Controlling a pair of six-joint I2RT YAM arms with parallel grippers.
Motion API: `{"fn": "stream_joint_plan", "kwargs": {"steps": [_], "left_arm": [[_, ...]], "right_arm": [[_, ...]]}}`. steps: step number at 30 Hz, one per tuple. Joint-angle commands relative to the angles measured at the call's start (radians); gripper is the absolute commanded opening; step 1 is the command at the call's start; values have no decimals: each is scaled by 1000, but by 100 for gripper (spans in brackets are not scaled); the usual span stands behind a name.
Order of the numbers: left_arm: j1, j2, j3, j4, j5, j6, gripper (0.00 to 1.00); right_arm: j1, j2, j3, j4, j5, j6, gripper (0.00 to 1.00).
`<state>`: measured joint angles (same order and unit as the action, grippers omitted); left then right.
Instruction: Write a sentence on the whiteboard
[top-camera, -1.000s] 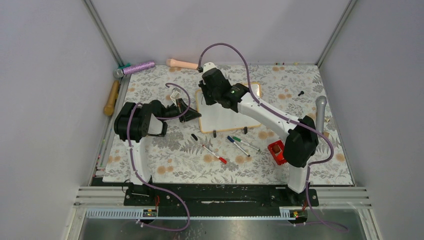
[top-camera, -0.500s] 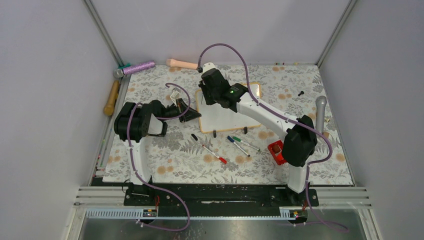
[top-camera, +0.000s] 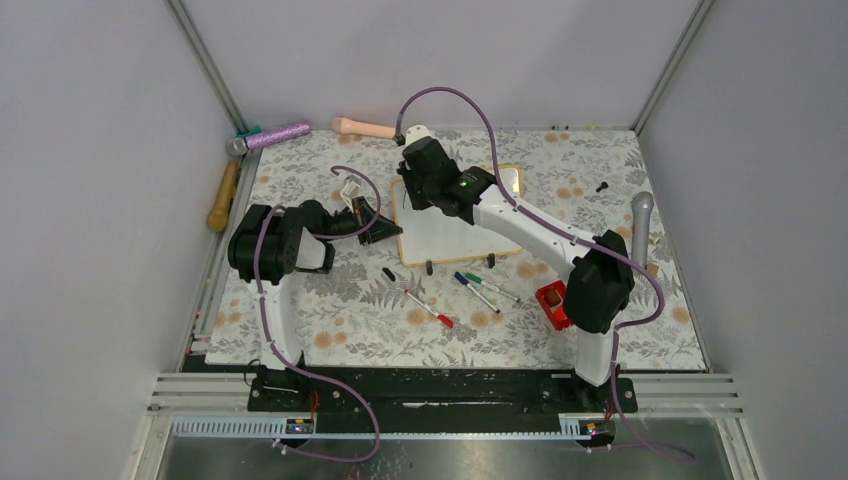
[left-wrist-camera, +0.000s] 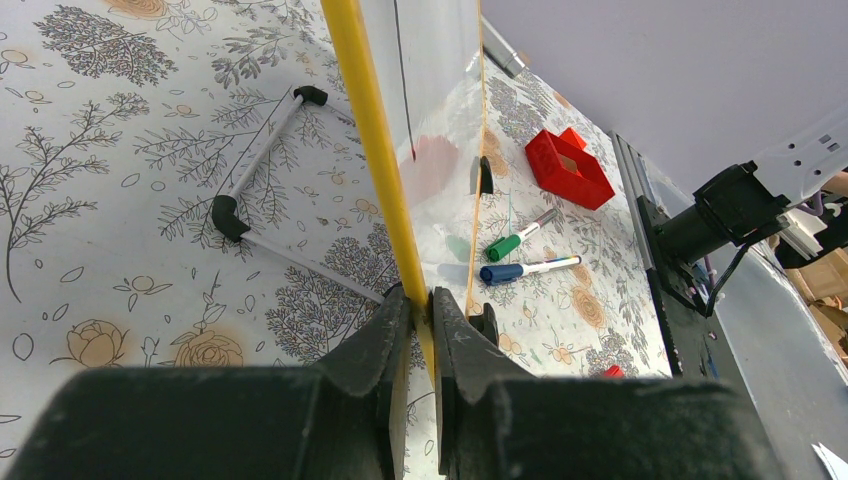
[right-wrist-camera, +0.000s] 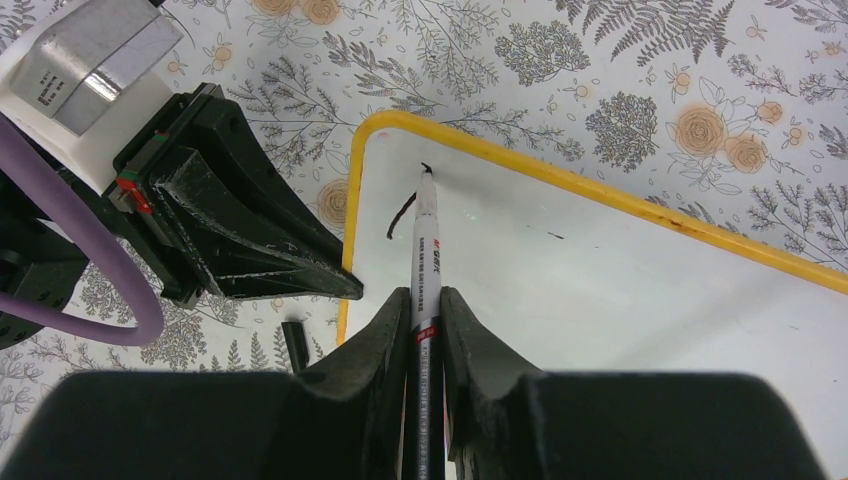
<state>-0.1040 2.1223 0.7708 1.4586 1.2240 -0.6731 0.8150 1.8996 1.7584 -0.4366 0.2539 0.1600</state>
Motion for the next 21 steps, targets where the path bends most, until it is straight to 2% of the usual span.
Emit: {"fn": "stream_joint_plan", "kwargs": {"steps": [1,21], "left_arm": [[-16,-2,-11,3,74,82,0],[-19,-4,-13,3,73,86,0]], "right_arm": [[-5,-15,0,-2,28,-5,0],[-4,-85,-132,-2,7,9,0]]}}
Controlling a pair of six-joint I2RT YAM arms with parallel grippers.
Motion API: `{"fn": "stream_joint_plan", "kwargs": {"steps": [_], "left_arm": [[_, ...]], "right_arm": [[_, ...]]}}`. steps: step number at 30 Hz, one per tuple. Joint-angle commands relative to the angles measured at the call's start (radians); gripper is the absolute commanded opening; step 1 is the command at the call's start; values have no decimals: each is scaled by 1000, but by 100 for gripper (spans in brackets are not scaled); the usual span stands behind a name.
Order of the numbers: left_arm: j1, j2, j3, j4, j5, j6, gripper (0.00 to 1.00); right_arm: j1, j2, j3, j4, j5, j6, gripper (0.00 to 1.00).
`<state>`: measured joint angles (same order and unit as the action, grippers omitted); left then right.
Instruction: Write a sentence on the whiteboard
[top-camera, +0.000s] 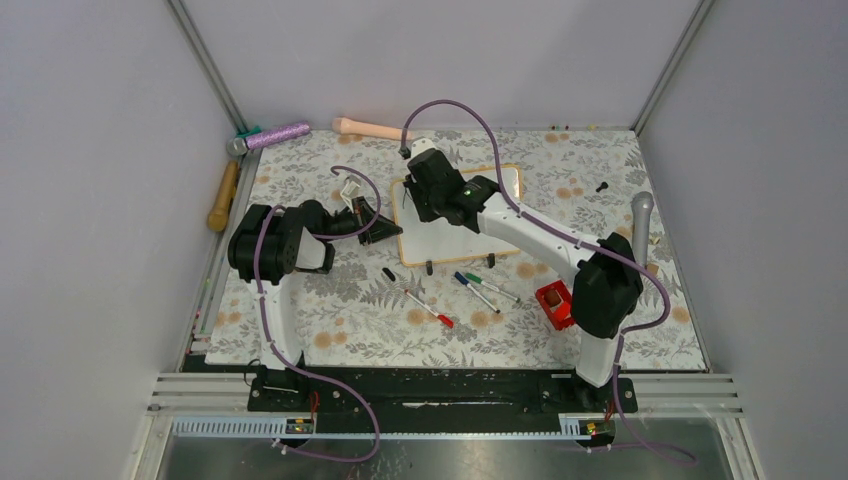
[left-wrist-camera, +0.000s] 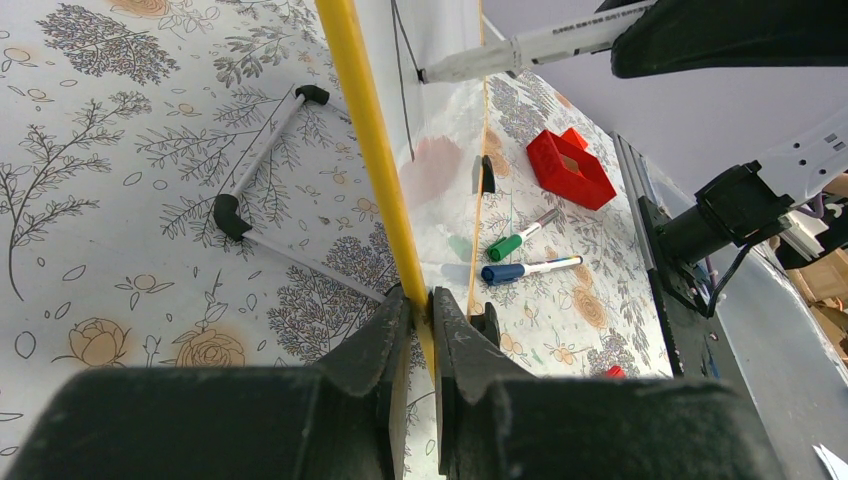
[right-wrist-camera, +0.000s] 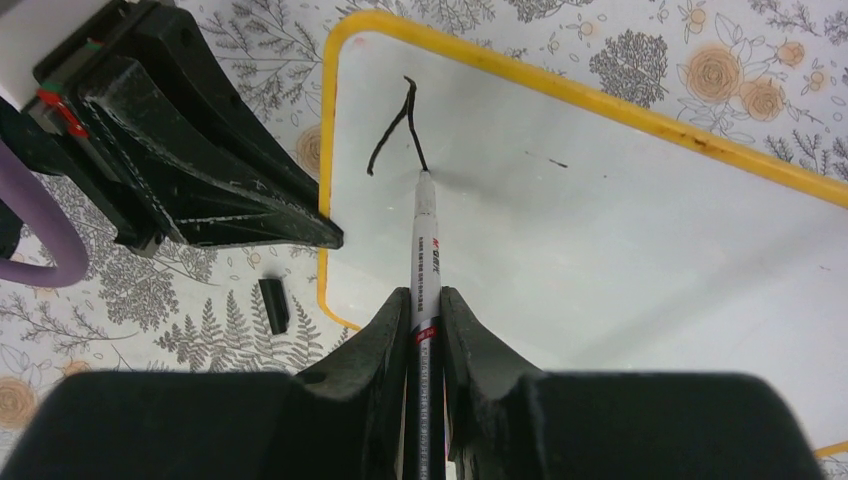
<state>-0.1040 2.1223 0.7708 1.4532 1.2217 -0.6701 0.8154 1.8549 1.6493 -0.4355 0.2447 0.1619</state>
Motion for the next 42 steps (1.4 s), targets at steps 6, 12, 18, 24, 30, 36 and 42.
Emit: {"fn": "stream_joint_plan", "kwargs": {"steps": [6,12,18,24,30,36,42], "left_arm": [[-19,-4,-13,9,76,83,0],[-19,-4,-13,9,75,84,0],[-18,-4,-13,9,76,84,0],[-19,-4,-13,8,77,85,0],[-18,-2,-13,9,76,85,0],[-19,-4,-13,8,76,87,0],[-20,-4,-13,9,78,87,0]], "right_arm": [[-5,-43,-32,-3,21,8,0],[-5,-33,-2,-5,39,-6,0],[-6,-16,47,-16,51,-21,0],[-11,0,86,-28,56,-26,0],[-14,17,123,-39,62,-36,0],[-16,29,144,-44,69,-41,0],[-19,33,147,-46,77,-44,0]]}}
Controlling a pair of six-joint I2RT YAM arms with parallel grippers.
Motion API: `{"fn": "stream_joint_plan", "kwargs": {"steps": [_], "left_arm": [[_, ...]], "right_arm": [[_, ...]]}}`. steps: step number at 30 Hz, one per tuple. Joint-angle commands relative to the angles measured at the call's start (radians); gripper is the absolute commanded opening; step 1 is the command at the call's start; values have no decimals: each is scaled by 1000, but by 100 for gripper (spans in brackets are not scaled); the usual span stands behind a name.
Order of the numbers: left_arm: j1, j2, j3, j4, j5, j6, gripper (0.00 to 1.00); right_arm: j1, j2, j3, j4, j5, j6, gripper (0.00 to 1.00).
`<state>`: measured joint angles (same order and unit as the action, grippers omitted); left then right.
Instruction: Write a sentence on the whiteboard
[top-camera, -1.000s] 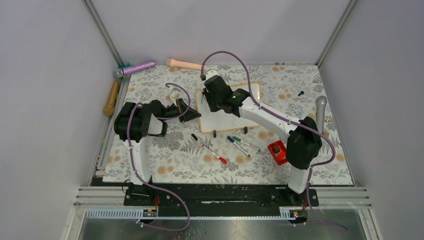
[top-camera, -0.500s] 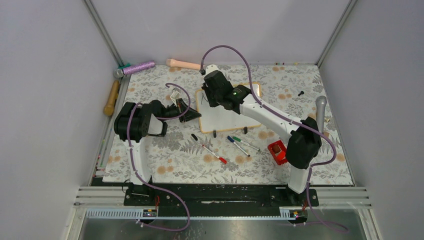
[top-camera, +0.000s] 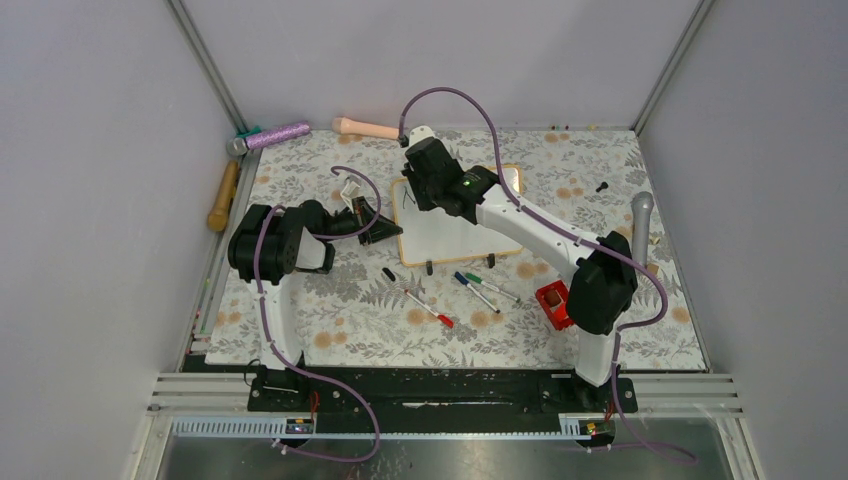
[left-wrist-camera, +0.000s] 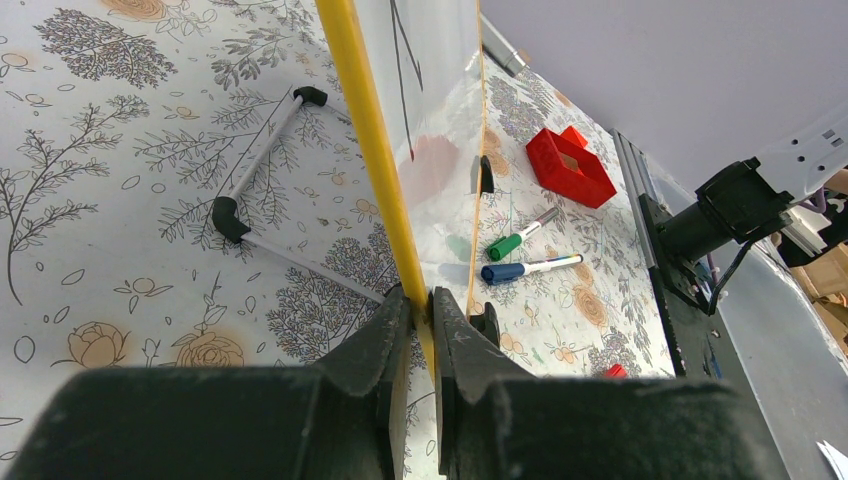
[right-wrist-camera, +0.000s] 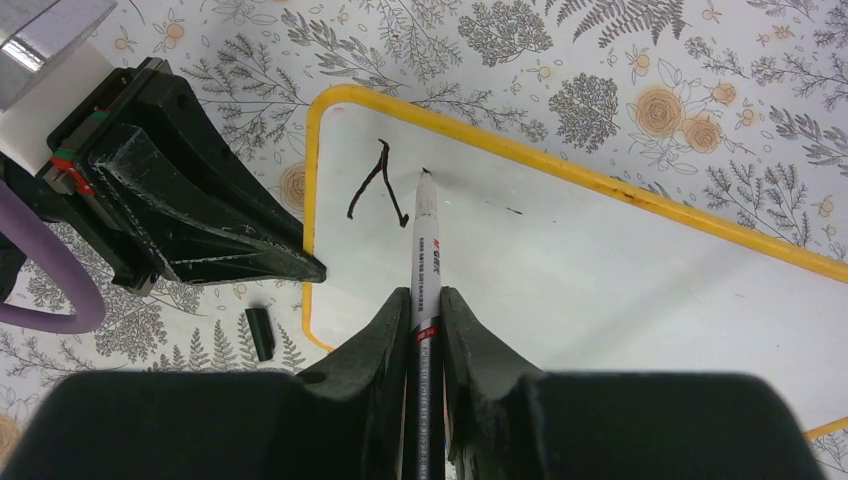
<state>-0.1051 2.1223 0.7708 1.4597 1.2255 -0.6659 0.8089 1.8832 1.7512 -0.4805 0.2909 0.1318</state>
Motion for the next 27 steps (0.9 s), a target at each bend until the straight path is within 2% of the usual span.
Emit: {"fn": "stream_joint_plan", "kwargs": {"steps": [1,27], "left_arm": [[-18,-4,-13,2,74,82,0],[-19,-4,-13,3,74,84,0]], "right_arm": [[-12,5,44,-1,34,-13,0],[-13,-63,-104,1,-48,25,0]]}}
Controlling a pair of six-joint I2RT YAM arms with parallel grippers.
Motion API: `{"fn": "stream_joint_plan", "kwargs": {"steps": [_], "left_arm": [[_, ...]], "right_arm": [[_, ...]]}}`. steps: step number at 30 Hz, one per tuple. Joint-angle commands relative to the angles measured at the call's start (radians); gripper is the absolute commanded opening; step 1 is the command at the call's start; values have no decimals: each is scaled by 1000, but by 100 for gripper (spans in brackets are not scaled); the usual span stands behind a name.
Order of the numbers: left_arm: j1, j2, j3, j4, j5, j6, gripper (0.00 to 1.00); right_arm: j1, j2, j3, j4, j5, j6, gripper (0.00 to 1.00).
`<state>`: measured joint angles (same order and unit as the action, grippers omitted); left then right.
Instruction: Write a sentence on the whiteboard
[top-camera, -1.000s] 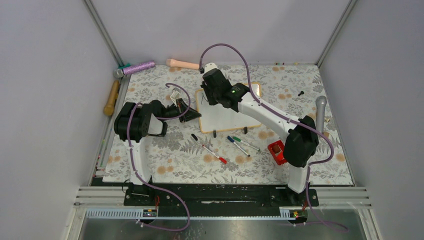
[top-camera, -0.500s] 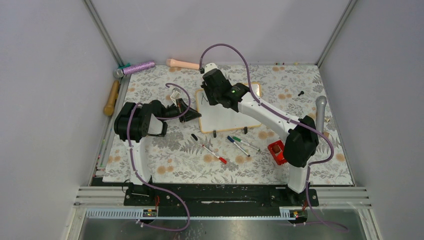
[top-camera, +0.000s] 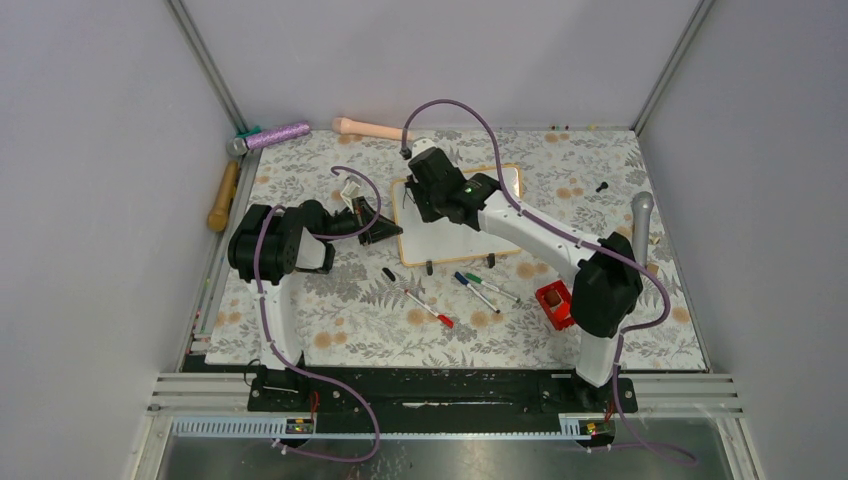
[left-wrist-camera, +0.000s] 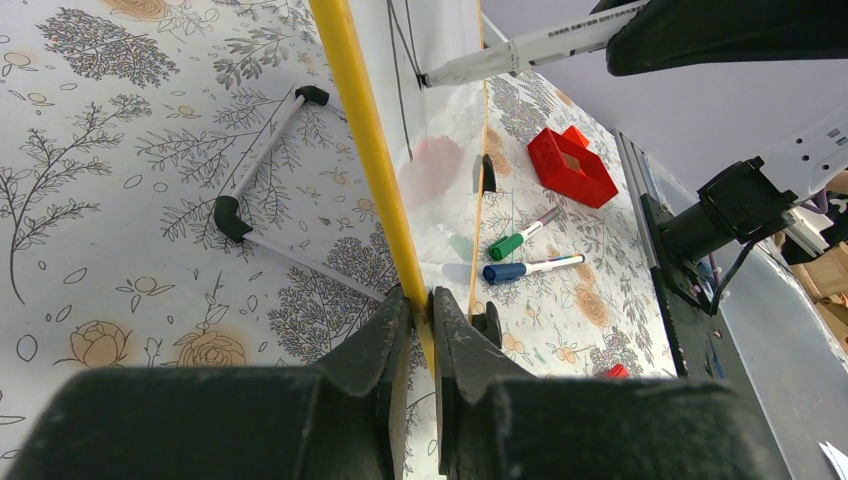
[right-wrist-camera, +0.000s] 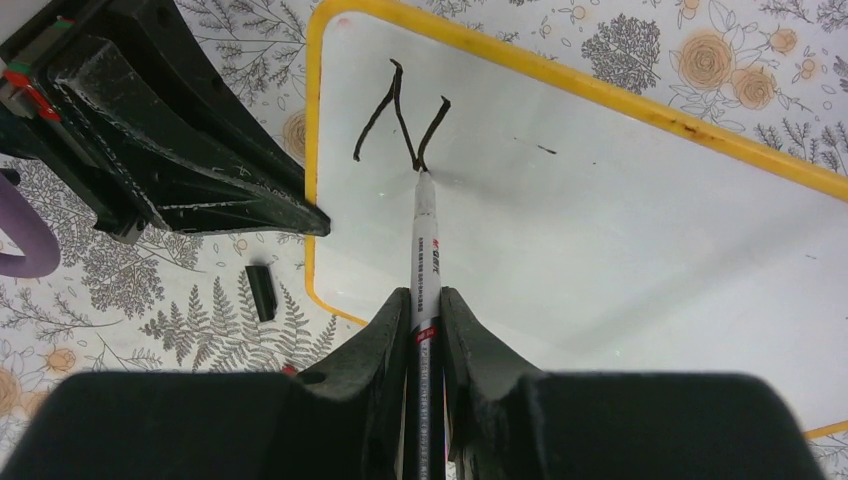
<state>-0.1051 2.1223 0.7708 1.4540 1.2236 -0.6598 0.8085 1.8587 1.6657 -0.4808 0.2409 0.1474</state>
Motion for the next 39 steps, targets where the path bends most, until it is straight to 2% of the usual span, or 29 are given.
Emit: {"fn": "stream_joint_plan", "kwargs": {"steps": [1,16,39], "left_arm": [[-19,-3,-13,8,76,77,0],[-18,-4,-13,10,76,77,0],[-19,-5,-13,9,77,77,0]], "right_arm": [[-12,-41,-20,2,1,10,0],[-23,-114,-21,17,-37,20,0],[-32,-51,14,0,-20,15,0]]}}
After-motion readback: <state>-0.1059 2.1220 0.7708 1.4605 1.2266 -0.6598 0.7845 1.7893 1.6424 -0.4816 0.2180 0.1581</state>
